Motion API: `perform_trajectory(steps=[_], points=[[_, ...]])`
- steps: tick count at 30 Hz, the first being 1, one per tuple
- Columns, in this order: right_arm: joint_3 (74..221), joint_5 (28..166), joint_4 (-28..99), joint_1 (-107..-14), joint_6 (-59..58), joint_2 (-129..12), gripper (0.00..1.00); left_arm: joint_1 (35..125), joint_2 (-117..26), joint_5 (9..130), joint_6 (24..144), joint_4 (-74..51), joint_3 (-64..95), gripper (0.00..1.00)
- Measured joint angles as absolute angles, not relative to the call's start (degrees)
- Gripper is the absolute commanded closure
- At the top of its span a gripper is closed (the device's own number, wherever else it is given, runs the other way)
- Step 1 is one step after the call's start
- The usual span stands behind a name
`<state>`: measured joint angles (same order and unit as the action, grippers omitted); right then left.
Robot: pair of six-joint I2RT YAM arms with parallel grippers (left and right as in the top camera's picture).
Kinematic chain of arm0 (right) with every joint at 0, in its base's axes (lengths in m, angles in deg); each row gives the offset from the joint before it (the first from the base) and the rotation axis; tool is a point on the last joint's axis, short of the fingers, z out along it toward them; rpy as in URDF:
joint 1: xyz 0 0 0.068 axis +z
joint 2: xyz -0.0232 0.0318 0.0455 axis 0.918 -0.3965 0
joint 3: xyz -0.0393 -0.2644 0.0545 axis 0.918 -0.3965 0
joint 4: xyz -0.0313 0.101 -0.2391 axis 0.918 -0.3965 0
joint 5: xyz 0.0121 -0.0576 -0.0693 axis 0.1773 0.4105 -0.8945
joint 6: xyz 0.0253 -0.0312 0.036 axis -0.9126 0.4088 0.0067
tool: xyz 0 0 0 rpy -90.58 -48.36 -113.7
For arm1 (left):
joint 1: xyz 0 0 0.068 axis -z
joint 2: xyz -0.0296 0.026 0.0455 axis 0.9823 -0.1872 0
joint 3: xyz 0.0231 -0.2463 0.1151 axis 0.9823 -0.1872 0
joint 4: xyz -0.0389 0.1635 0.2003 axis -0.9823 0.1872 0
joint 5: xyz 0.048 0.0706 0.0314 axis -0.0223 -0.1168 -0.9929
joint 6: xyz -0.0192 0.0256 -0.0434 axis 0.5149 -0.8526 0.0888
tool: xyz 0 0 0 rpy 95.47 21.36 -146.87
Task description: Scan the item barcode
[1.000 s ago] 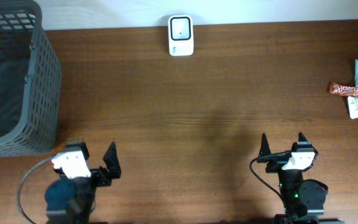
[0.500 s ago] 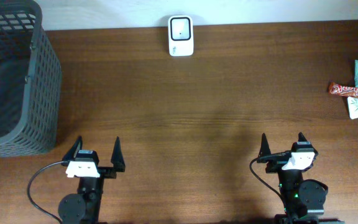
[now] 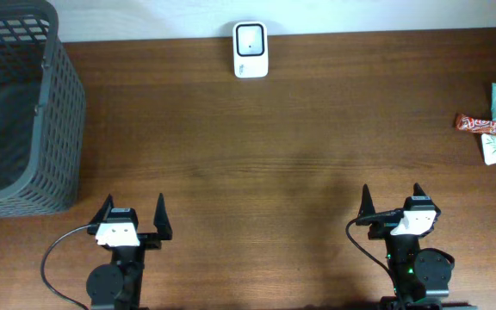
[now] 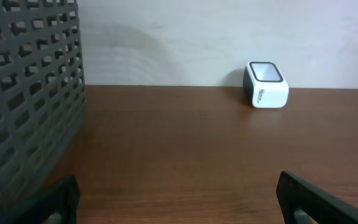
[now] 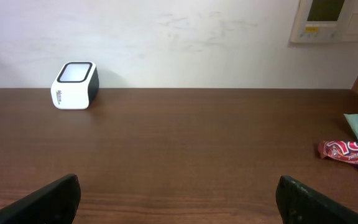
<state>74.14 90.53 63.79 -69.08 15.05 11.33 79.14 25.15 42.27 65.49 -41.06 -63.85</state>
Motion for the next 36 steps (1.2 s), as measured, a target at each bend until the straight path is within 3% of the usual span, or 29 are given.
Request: perform_trajectory(steps=[7,16,36], points=[[74.1,90.5,63.8,-69.1,15.1,11.3,0.01,79.1,25.2,42.1,59.0,-41.1,-63.8,0.01],[74.1,90.5,63.8,-69.1,15.1,11.3,0.01,79.1,25.2,42.1,70.3,-41.1,-63.8,0.01],[74.1,90.5,63.8,-69.1,15.1,11.3,0.01,79.1,25.2,41.9,66.6,-41.0,-63.8,0.01]])
